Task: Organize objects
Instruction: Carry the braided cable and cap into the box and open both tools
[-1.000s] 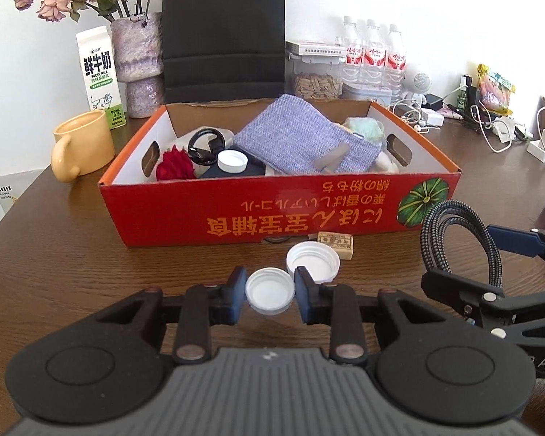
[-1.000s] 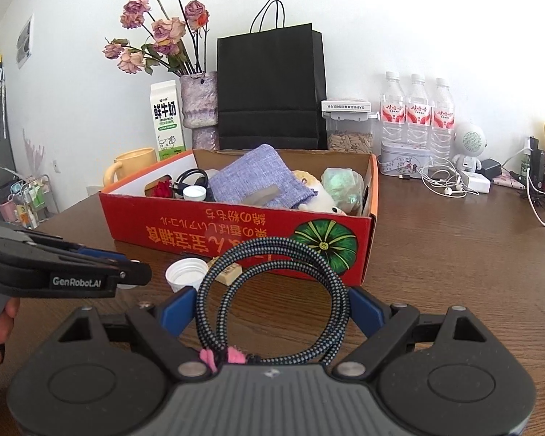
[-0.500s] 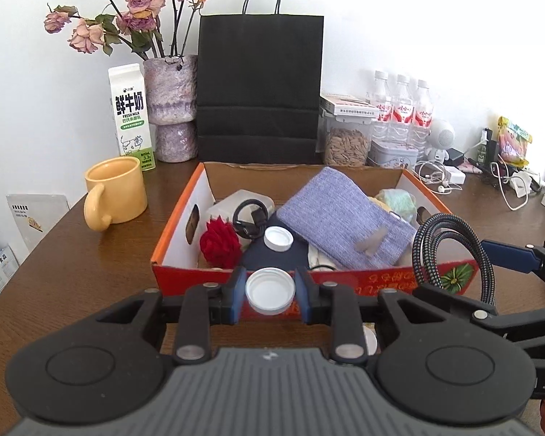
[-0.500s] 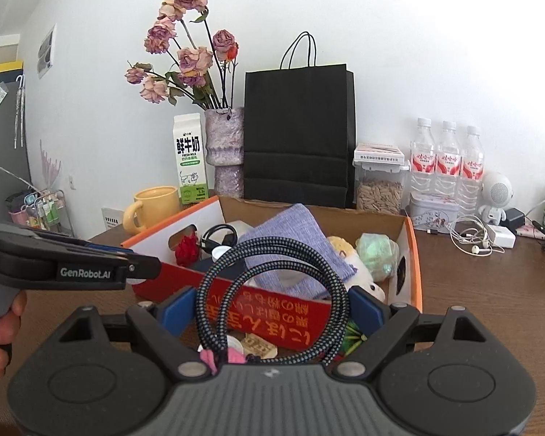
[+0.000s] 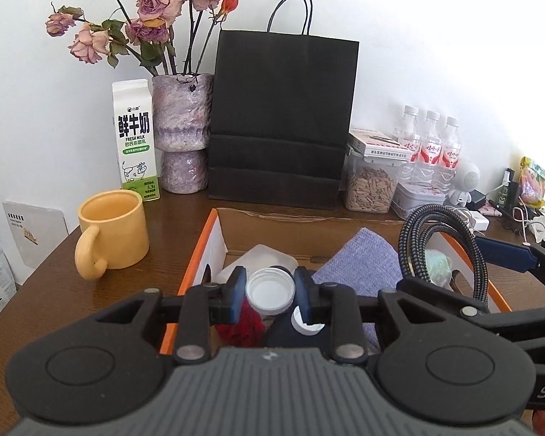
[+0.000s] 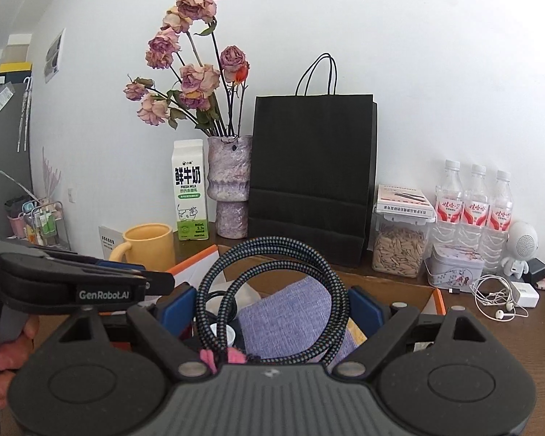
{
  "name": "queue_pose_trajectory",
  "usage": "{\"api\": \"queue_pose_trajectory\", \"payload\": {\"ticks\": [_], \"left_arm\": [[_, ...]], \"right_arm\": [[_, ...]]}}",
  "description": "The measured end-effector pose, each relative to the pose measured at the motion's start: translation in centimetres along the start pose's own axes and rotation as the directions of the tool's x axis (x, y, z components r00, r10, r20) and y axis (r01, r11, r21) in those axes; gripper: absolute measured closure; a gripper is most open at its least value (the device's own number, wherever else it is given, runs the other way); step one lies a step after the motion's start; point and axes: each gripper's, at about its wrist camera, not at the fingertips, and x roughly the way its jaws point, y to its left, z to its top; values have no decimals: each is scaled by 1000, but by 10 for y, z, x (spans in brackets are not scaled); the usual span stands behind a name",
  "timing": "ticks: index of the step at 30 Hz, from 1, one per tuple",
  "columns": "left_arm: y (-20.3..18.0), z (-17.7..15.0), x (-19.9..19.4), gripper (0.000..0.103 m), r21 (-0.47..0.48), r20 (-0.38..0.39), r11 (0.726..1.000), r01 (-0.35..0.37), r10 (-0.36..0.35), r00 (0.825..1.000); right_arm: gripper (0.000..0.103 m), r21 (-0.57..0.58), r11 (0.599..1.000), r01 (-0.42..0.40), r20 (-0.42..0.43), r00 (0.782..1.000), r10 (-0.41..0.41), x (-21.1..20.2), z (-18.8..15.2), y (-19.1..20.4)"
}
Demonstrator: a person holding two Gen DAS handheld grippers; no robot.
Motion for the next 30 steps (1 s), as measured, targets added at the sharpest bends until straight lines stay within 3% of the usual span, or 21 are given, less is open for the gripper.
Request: {"api": "queue_pose_trajectory", "payload": {"ticks": [12,20,22,23,24,25,30], "left_arm": [[3,14,63,73,0,-22,1000,9,-9,1000],[5,13,80,71,26,-45,1000,13,-12,999],[6,11,82,58,23,-55,1000,15,-14,998],[5,11,81,44,24,-54,1000,13,-12,998],[5,11,80,18,25,-52,1000,9,-7,999],[4,11,79,3,25,-43,1000,5,-3,999],[1,11,76,0,30,-25,1000,-7,8,1000]], "right_arm": [[15,4,1000,11,-48,999,-11,55,-1,-25],[14,-9,1000,14,-109,994,-15,76,-8,-31],[13,1,1000,21,-132,991,-21,79,-11,-32],[10,5,1000,22,-139,990,-21,81,-13,-33],[7,12,1000,27,-143,989,-25,82,-14,-34],[1,17,999,34,-145,989,-31,83,-15,-34],[0,14,999,34,-133,991,-32,78,-14,-32]]}}
